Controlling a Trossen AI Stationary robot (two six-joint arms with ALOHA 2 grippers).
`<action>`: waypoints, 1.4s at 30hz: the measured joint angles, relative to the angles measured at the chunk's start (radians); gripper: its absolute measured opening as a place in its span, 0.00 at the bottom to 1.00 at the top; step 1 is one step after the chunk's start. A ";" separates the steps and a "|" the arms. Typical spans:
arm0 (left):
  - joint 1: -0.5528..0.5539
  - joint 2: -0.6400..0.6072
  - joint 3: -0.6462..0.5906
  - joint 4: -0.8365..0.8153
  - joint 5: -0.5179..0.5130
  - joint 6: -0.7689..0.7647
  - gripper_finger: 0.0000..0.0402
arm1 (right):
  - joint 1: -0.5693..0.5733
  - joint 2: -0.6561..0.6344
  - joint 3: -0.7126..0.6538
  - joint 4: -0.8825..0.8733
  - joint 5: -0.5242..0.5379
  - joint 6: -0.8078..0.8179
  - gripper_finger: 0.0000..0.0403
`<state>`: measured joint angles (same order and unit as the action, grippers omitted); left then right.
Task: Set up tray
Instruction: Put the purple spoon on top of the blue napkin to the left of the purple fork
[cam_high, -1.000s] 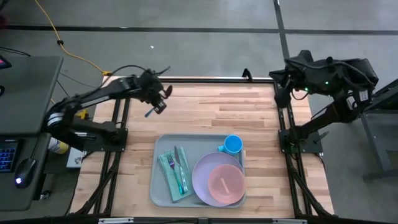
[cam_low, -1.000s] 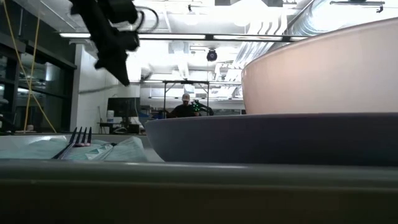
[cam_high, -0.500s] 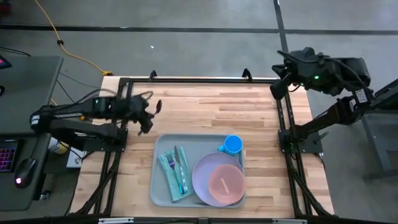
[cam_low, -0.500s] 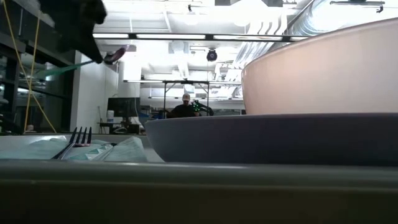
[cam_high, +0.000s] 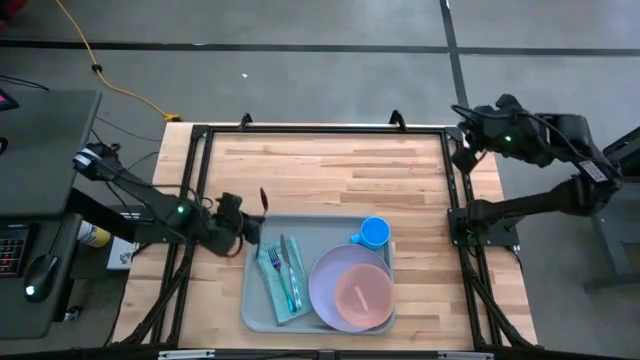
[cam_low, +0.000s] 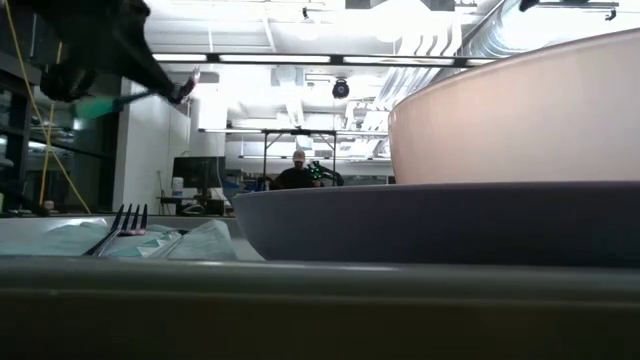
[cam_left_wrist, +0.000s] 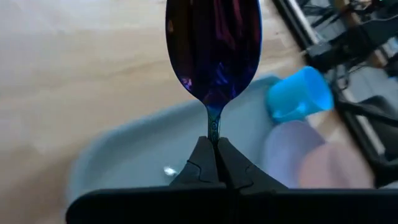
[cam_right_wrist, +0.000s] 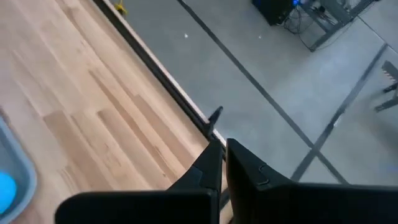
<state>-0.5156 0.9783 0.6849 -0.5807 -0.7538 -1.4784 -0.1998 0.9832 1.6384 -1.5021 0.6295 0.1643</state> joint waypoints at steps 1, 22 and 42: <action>-0.020 0.034 0.021 0.008 -0.007 -0.029 0.03 | -0.006 -0.024 -0.030 0.018 -0.016 -0.014 0.00; -0.093 0.717 0.824 -0.604 0.133 -0.221 0.03 | -0.032 -0.240 -0.356 0.190 -0.291 -0.069 0.00; 0.070 0.880 0.999 -0.798 0.029 -0.143 0.03 | -0.032 -0.240 -0.359 0.192 -0.305 -0.070 0.00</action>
<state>-0.4456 1.8587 1.6836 -1.3790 -0.7251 -1.6214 -0.2314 0.7437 1.2797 -1.3106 0.3244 0.0938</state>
